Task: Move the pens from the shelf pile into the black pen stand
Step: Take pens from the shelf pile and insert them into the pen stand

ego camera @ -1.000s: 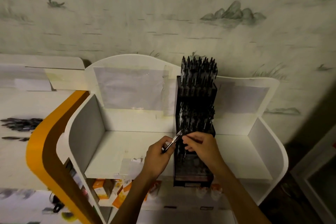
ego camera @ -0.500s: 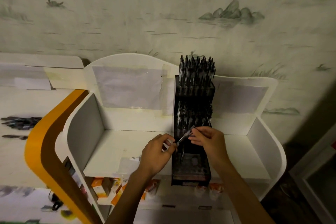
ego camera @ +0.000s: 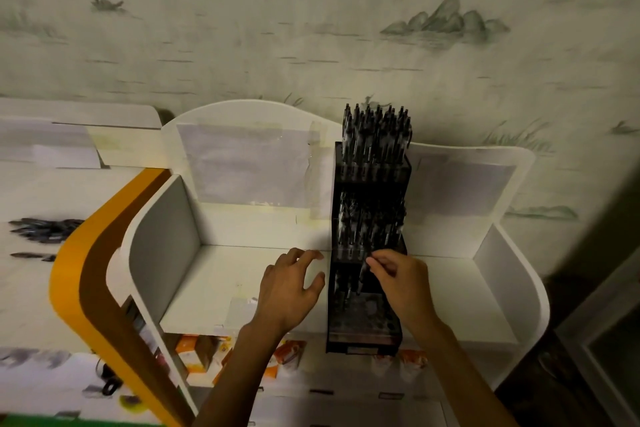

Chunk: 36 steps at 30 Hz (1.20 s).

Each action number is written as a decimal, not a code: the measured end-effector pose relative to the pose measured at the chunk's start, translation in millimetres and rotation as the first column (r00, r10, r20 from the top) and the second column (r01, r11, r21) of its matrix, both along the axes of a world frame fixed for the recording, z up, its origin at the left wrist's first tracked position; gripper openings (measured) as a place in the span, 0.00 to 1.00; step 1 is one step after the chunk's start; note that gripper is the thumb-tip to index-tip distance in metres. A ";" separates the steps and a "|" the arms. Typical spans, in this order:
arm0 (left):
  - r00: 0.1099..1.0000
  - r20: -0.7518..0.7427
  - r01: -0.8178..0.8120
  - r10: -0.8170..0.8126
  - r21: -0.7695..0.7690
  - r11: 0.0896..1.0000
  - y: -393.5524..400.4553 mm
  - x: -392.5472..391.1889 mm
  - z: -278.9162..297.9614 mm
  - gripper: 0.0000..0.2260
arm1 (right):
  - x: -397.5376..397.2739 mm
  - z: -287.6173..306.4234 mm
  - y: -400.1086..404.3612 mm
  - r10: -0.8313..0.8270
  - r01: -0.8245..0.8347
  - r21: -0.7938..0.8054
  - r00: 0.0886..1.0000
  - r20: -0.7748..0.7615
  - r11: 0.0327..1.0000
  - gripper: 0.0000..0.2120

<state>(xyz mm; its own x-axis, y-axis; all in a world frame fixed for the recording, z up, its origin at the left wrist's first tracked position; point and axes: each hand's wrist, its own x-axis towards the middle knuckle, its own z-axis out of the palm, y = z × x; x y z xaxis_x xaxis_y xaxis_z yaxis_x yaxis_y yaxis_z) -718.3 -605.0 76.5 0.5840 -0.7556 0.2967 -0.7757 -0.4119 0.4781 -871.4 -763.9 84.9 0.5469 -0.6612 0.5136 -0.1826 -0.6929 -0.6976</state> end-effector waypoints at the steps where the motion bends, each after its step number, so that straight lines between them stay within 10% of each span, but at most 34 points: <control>1: 1.000 -0.001 -0.002 0.002 0.003 1.000 -0.2 -0.1 -1.1 0.18 | 0.3 -2.9 -0.7 -0.002 0.002 0.001 1.000 -0.007 1.000 0.04; 25: 0.997 -0.038 -0.067 0.069 0.055 0.996 13.6 -12.7 -2.3 0.16 | -9.2 -26.7 15.5 0.050 -0.036 0.061 0.968 -0.244 0.997 0.01; 36: 0.977 0.048 -0.212 0.208 0.090 0.973 77.3 -8.1 5.4 0.20 | 32.8 -10.2 71.8 0.291 -0.284 0.073 0.894 -0.340 0.956 0.17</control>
<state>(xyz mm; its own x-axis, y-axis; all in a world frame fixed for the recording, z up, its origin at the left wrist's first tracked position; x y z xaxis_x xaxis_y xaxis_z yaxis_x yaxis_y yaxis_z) -726.4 -527.7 81.9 0.7223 -0.6427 0.2553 -0.6840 -0.6093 0.4012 -838.5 -692.1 74.8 0.8545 -0.4570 0.2470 -0.2086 -0.7373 -0.6425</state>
